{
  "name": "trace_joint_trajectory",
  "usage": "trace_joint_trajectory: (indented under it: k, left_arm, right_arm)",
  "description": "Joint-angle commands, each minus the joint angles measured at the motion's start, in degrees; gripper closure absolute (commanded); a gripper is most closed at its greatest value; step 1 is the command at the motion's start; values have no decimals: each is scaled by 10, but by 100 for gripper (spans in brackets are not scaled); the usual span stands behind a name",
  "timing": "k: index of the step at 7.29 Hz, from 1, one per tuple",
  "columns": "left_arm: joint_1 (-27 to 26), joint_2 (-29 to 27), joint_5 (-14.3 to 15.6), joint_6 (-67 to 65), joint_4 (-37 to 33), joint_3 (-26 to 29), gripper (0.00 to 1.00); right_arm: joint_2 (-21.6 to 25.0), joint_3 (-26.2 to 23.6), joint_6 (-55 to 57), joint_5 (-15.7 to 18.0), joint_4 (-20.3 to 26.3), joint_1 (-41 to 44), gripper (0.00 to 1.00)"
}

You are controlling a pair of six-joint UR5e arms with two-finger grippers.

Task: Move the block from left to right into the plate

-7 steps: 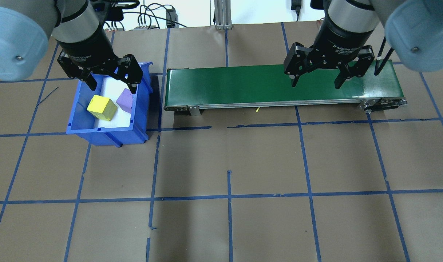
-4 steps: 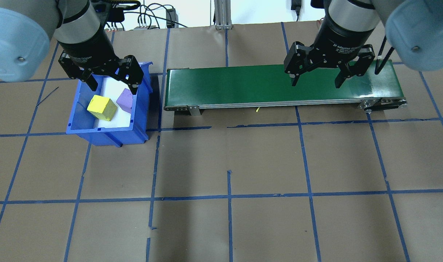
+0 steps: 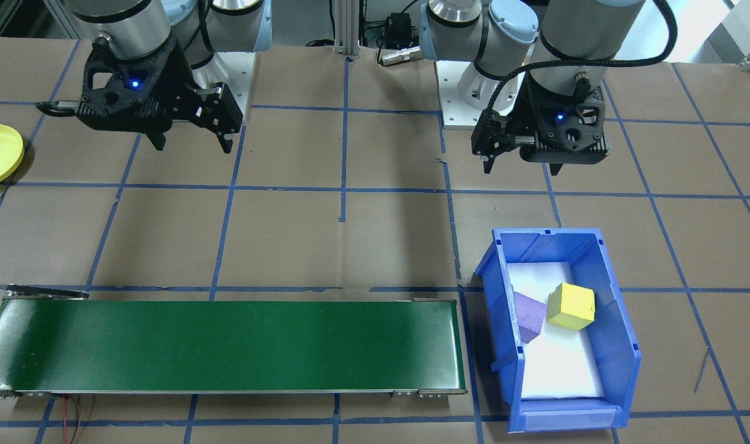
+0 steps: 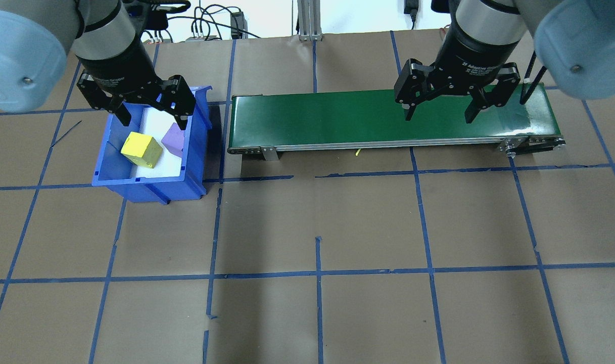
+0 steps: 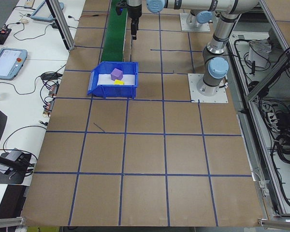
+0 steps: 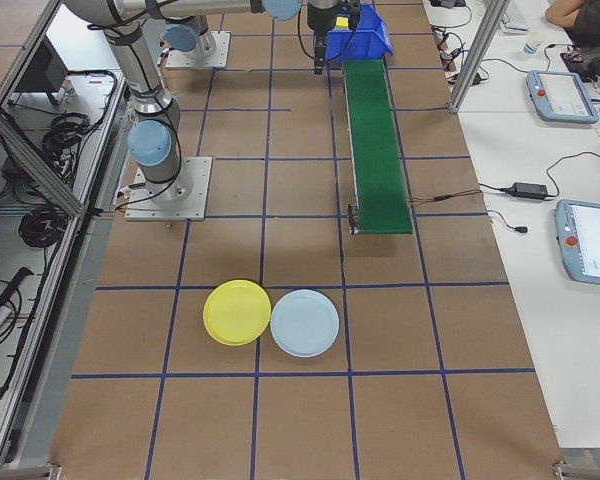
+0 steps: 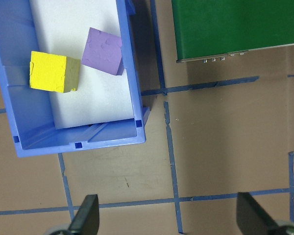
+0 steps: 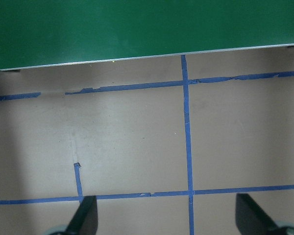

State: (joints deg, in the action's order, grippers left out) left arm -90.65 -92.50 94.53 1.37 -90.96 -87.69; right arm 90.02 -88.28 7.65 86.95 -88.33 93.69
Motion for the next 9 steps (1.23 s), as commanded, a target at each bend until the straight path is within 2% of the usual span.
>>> trace_joint_trajectory:
  k: [1, 2, 5, 9]
  left_arm:
    - [51, -14, 0, -83, 8, -6, 0]
    - [71, -34, -2, -161, 14, -6, 0]
    - [79, -90, -8, -395, 89, -19, 0]
    - [105, -159, -15, -676, 264, -38, 0]
  right_arm:
    - [0, 0, 0, 0, -1, 0, 0]
    - [1, 0, 1, 0, 0, 0, 0]
    - [0, 0, 0, 0, -1, 0, 0]
    - [1, 0, 0, 0, 0, 0, 0]
